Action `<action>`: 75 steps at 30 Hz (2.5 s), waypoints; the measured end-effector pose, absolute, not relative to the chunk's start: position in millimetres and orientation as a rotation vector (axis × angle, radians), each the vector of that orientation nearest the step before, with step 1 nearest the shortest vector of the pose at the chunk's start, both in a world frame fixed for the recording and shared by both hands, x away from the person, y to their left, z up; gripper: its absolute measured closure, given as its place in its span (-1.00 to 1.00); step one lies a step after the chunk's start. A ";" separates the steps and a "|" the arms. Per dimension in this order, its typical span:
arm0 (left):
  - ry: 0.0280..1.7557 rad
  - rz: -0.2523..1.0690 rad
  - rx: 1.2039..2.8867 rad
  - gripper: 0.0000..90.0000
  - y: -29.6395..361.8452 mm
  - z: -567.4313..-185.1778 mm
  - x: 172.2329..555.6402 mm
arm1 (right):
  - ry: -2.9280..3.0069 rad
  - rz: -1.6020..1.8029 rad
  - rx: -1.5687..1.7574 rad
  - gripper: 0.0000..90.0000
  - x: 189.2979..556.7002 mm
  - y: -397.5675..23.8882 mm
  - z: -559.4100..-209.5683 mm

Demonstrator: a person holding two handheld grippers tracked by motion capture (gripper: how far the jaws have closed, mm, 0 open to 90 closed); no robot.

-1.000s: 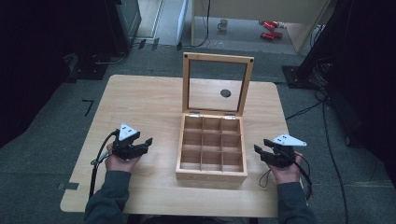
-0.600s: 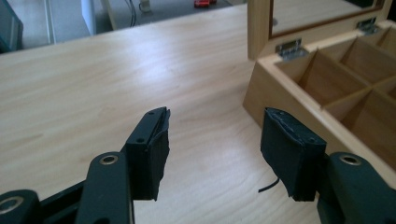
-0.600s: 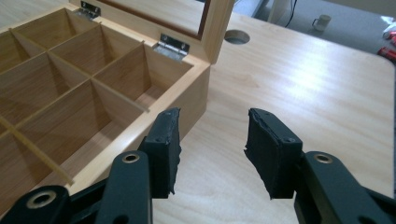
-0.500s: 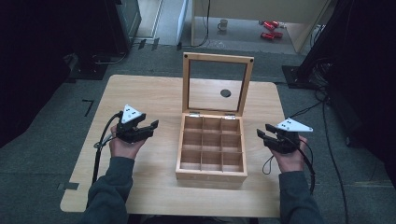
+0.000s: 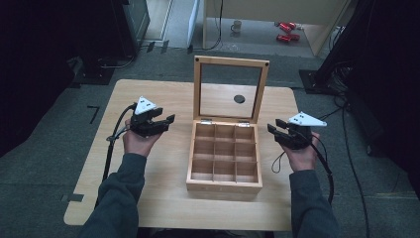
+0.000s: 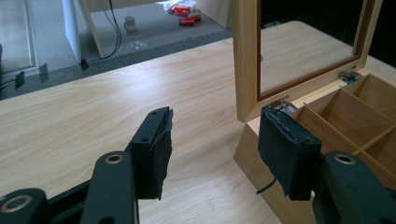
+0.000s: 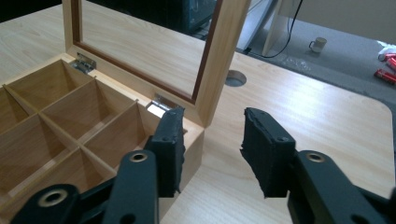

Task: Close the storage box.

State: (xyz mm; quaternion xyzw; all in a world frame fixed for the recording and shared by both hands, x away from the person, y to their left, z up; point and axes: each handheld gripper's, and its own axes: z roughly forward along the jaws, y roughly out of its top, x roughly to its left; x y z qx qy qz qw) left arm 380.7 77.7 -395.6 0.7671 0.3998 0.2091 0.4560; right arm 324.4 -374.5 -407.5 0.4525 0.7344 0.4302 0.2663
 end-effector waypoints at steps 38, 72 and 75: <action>0.923 0.490 1.916 0.02 6.1 -373.9 439.4 | 1.964 1.255 1.267 0.36 387.1 -366.8 -387.1; 0.993 0.399 1.909 0.23 -11.6 -381.1 458.5 | 1.965 1.347 1.384 0.36 424.2 -351.6 -395.5; 0.998 0.401 1.906 0.24 -11.6 -380.0 456.7 | 1.960 1.350 1.386 0.40 423.1 -351.7 -394.9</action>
